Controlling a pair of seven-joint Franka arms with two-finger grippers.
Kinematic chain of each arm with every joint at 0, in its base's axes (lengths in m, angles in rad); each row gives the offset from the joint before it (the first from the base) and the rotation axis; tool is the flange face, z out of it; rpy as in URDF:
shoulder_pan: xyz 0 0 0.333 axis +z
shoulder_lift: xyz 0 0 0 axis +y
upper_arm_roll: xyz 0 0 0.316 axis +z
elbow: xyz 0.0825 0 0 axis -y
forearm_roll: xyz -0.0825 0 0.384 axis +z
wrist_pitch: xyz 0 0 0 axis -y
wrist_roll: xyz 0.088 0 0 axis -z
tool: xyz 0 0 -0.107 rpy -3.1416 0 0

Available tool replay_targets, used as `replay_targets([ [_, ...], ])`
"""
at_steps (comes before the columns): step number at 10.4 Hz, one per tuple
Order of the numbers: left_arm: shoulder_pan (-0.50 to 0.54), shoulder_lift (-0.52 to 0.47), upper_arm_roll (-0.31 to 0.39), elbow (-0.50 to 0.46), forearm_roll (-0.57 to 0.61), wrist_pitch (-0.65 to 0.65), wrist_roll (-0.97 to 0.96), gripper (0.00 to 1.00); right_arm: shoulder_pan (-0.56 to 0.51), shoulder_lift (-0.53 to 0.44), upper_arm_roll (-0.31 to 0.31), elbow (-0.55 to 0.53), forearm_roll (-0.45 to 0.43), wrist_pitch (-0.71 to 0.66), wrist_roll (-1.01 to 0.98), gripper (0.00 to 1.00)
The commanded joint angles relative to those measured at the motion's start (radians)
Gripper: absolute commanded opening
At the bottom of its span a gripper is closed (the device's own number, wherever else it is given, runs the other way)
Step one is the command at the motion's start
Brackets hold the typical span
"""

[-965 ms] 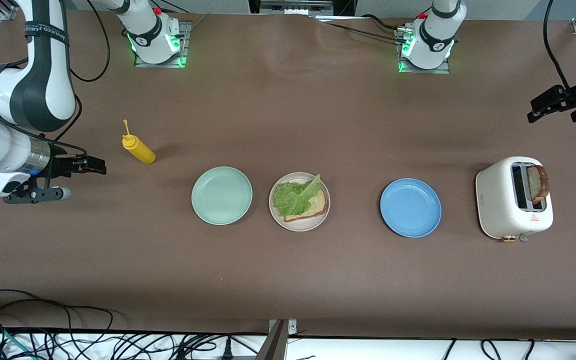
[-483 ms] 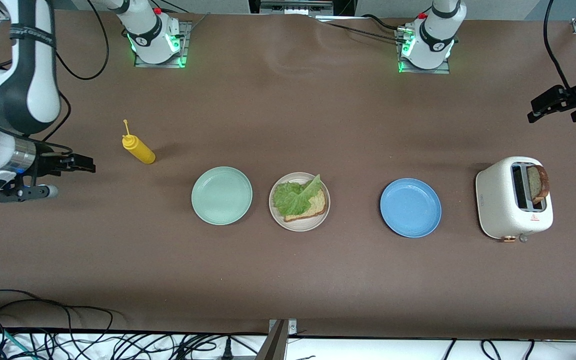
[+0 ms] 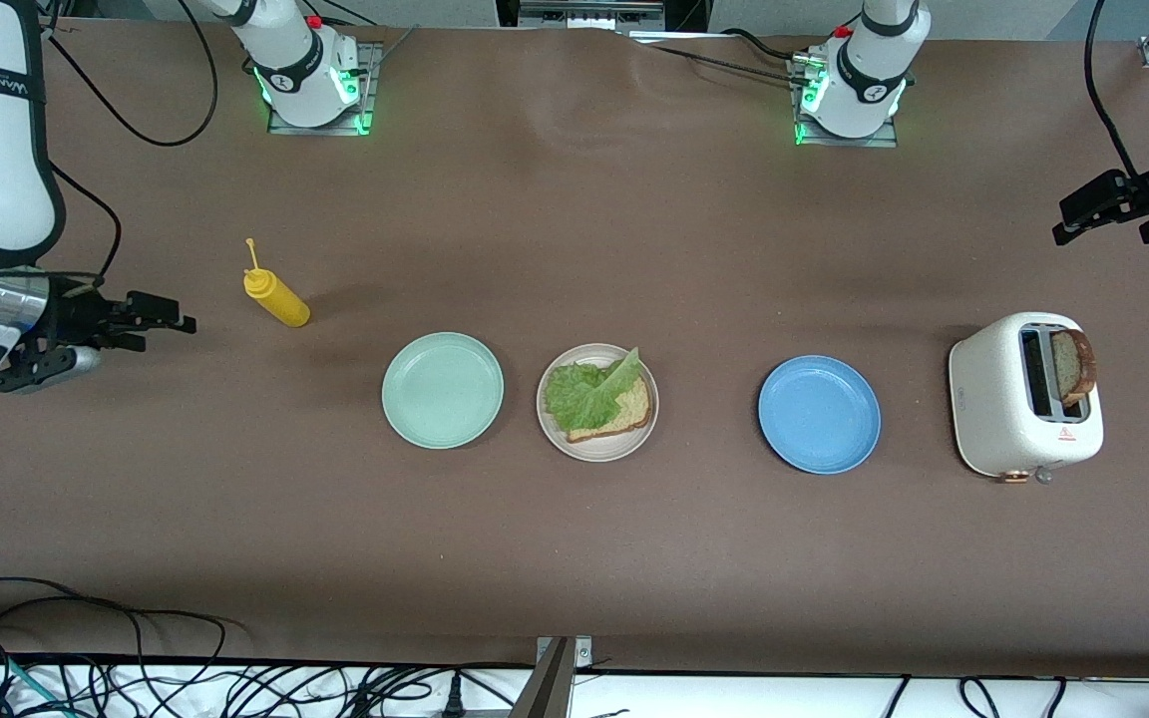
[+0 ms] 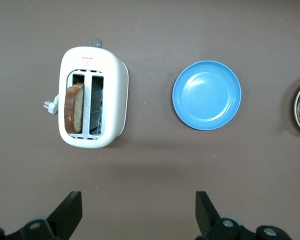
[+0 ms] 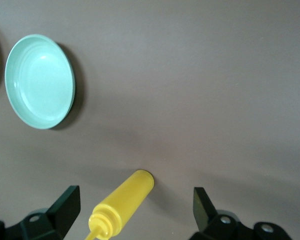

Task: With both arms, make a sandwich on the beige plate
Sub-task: 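Lower the right gripper and grasp the yellow mustard bottle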

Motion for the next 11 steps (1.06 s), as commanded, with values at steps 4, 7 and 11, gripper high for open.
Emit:
replay_targets([
  [4,0.027,0.008,0.0,0.022,0.028,-0.016,0.017,1.0,-0.167,-0.119,0.052,-0.281,0.207,0.064,-0.639,0.99],
  [7,0.028,0.011,0.0,0.022,0.025,-0.016,0.017,1.0,-0.251,-0.095,0.052,-0.342,0.325,0.056,-1.065,0.99],
  [11,0.028,0.011,0.0,0.022,0.025,-0.015,0.016,1.0,-0.319,0.096,0.053,-0.364,0.63,-0.108,-1.653,1.0],
])
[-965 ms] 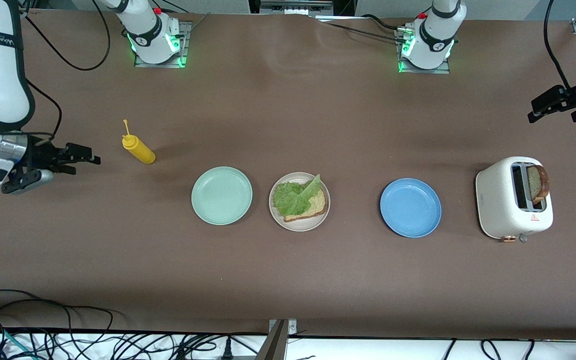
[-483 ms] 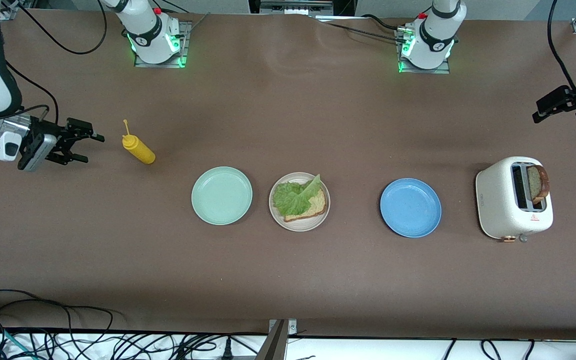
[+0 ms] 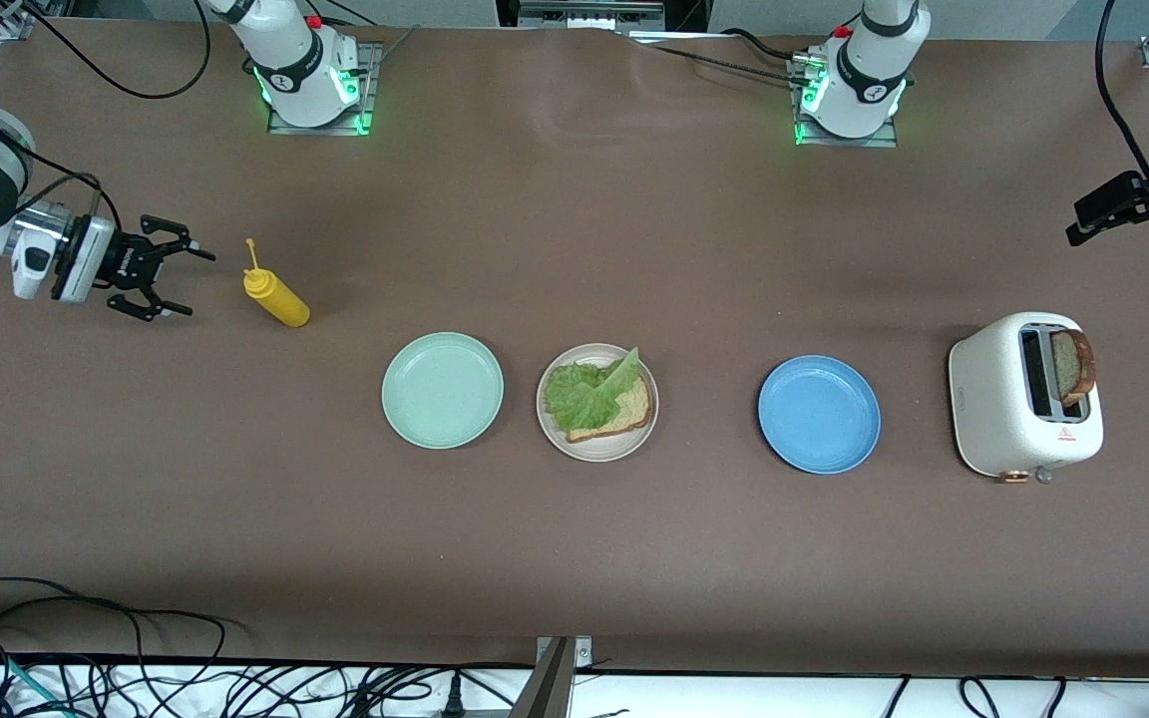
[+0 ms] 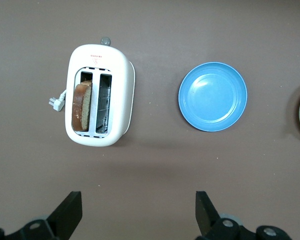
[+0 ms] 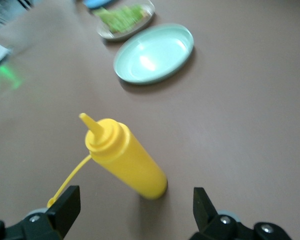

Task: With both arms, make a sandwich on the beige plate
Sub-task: 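Lower the right gripper and grasp the yellow mustard bottle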

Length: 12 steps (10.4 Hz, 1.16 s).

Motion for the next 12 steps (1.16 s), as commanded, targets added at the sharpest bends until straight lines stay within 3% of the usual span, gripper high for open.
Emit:
replay_targets([
  [1,0.005,0.01,-0.005,0.022,0.025,-0.015,0.017,1.0,-0.039,0.124,0.022,0.012,0.134,-0.053,-0.255,1.0],
  [3,0.005,0.01,-0.005,0.022,0.025,-0.015,0.017,1.0,-0.054,0.147,0.029,0.012,0.143,-0.055,-0.344,0.99],
  [6,0.013,0.01,-0.005,0.022,0.024,-0.015,0.017,1.0,-0.074,0.214,0.068,0.012,0.267,-0.121,-0.506,0.99],
  [12,0.027,0.016,-0.005,0.022,0.019,-0.015,0.017,1.0,-0.074,0.273,0.117,0.009,0.361,-0.156,-0.567,0.99],
])
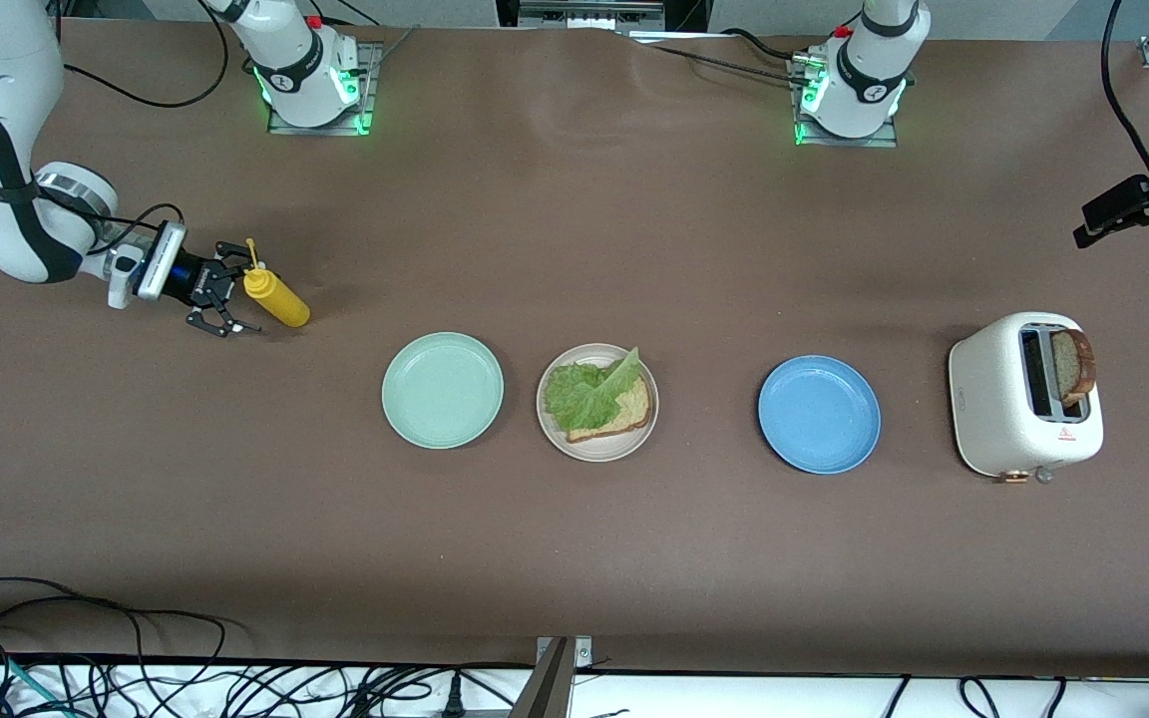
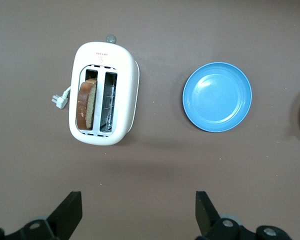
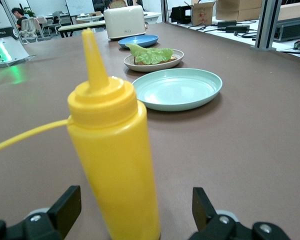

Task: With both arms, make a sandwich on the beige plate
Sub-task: 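Lower the right gripper and grasp the yellow mustard bottle, then lift the mustard bottle and carry it over the beige plate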

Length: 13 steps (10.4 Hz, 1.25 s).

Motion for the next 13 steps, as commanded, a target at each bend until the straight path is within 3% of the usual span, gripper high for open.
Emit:
replay_targets([
  [1,0.008,0.008,-0.005,0.022,0.019,-0.015,0.017,1.0,-0.023,0.02,0.041,0.009,0.046,-0.024,-0.025,0.98],
  [3,0.007,0.008,-0.005,0.022,0.019,-0.015,0.016,1.0,-0.023,0.026,0.059,0.009,0.071,-0.018,-0.027,0.74],
  [4,0.008,0.008,-0.005,0.022,0.019,-0.015,0.017,1.0,-0.023,0.027,0.07,0.009,0.083,-0.015,-0.027,0.41],
  [5,0.007,0.008,-0.006,0.022,0.019,-0.015,0.017,1.0,-0.023,0.027,0.076,0.011,0.091,-0.009,-0.022,0.17],
  [9,-0.009,0.008,-0.014,0.024,0.022,-0.015,0.005,1.0,-0.021,-0.009,0.125,0.086,0.064,0.07,0.074,0.16],
  [13,-0.01,0.008,-0.016,0.025,0.022,-0.015,0.005,1.0,-0.017,-0.084,0.272,0.227,-0.138,0.293,0.357,0.15],
])
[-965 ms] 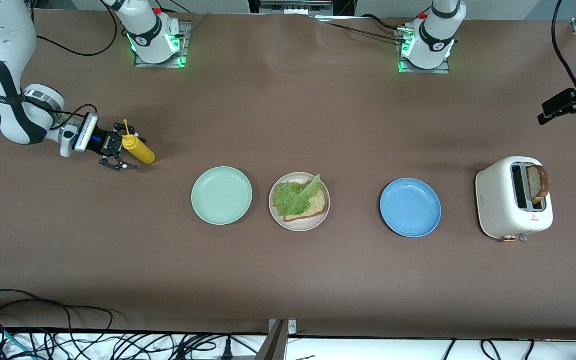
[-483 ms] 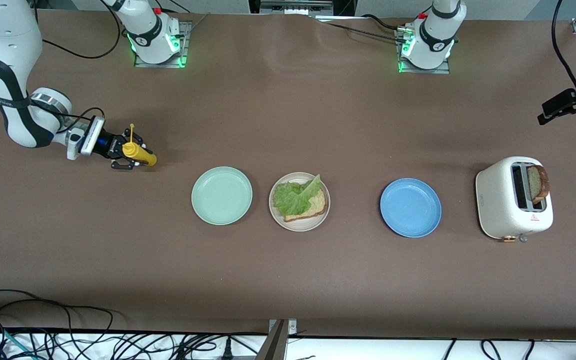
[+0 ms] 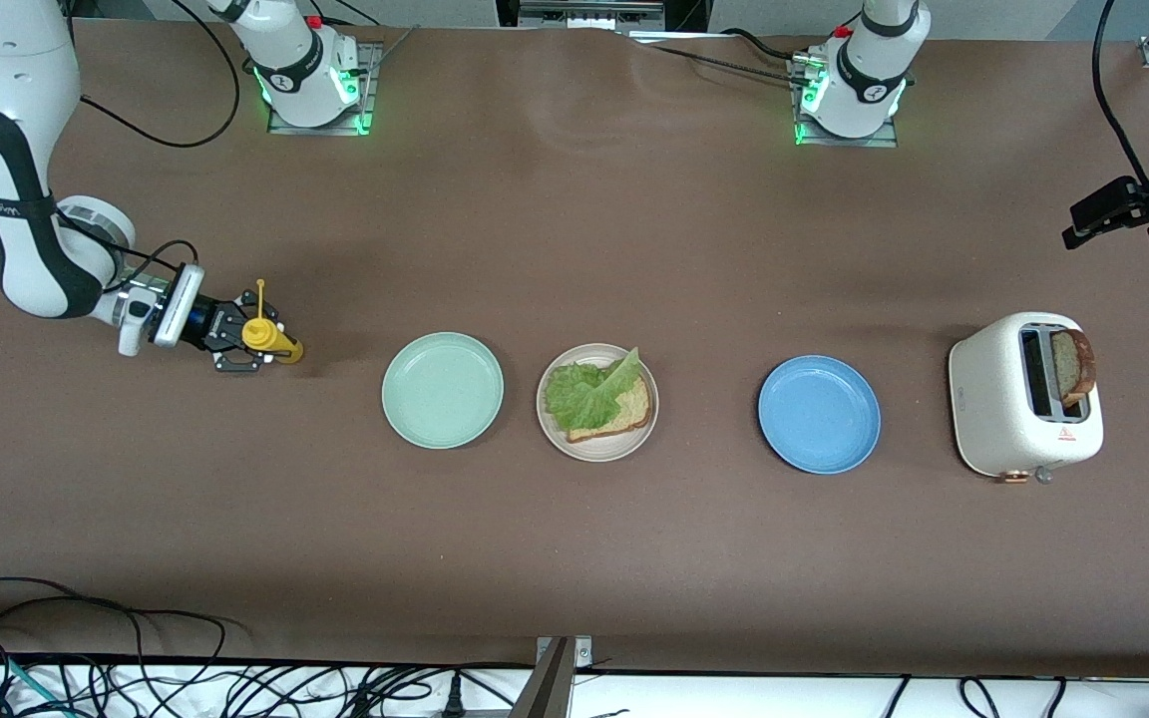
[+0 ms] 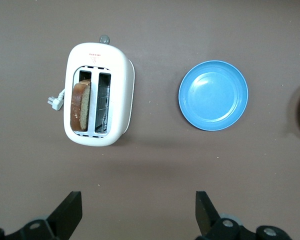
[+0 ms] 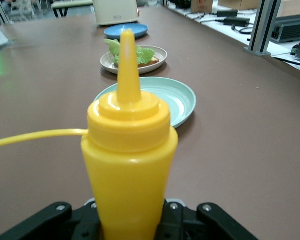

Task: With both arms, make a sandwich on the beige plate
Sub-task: 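Lift the mustard bottle and carry it over the beige plate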

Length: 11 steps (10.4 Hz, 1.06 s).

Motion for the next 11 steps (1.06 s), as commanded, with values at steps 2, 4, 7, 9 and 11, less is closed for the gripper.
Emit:
replay_targets([
  [2,-0.005,0.008,-0.002,0.037,0.021,-0.015,0.005,1.0,-0.008,-0.077,0.167,0.083,-0.172,0.183,0.276,0.14],
  [4,-0.002,0.013,-0.005,0.04,0.022,-0.015,0.011,1.0,0.01,-0.089,0.255,0.154,-0.318,0.27,0.498,0.13],
  [7,-0.002,0.013,-0.005,0.042,0.022,-0.015,0.013,1.0,0.123,-0.085,0.326,0.28,-0.666,0.355,0.91,0.12],
  [9,-0.002,0.014,-0.005,0.042,0.022,-0.015,0.013,1.0,0.237,-0.06,0.327,0.326,-0.834,0.41,1.159,0.12],
  [11,-0.002,0.014,-0.005,0.042,0.022,-0.015,0.013,1.0,0.333,-0.005,0.324,0.402,-0.987,0.432,1.38,0.12],
])
